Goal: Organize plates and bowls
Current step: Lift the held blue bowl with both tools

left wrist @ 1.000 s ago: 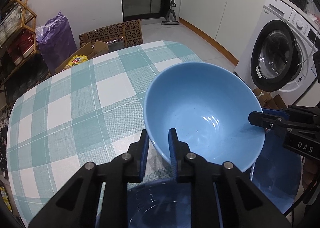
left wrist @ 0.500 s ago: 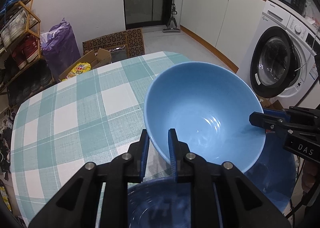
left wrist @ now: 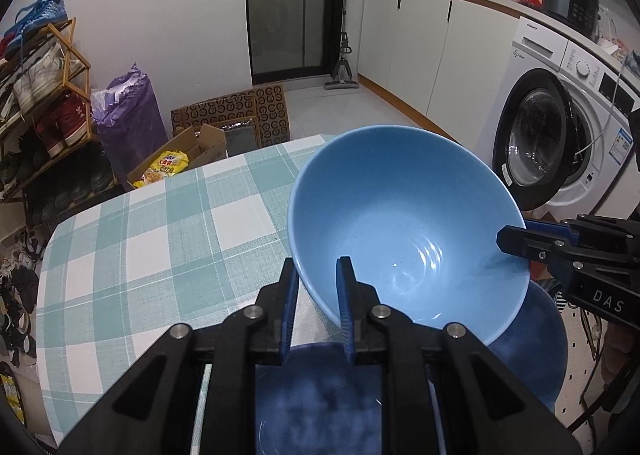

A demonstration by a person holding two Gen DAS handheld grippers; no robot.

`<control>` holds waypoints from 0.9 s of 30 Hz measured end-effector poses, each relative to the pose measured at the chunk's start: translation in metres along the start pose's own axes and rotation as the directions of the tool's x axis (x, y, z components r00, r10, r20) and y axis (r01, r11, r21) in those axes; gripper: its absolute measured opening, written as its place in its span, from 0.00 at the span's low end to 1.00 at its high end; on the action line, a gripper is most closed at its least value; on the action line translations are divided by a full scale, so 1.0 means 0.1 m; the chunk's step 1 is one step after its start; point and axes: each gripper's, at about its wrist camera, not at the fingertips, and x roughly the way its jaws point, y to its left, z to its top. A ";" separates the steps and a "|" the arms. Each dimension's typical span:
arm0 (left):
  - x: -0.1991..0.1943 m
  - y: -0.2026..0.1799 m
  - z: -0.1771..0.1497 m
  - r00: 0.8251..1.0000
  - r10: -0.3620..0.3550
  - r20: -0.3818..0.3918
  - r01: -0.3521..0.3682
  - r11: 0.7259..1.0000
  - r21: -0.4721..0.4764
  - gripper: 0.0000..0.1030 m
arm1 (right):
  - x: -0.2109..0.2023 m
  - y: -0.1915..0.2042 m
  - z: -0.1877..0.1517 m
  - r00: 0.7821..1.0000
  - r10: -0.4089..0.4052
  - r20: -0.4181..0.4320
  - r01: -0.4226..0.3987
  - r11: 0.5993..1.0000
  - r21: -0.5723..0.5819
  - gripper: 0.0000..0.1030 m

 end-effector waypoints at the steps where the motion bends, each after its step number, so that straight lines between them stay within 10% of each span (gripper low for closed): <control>1: -0.04 -0.01 0.00 1.000 0.001 0.004 -0.001 1.000 0.001 0.16 | -0.05 0.01 -0.01 1.000 0.000 0.006 0.000 1.000 -0.001 0.19; 27: -0.95 -0.14 -0.19 0.991 0.034 0.133 -0.036 0.999 0.016 0.16 | -1.04 0.37 -0.31 0.993 0.031 0.116 -0.024 0.998 -0.062 0.19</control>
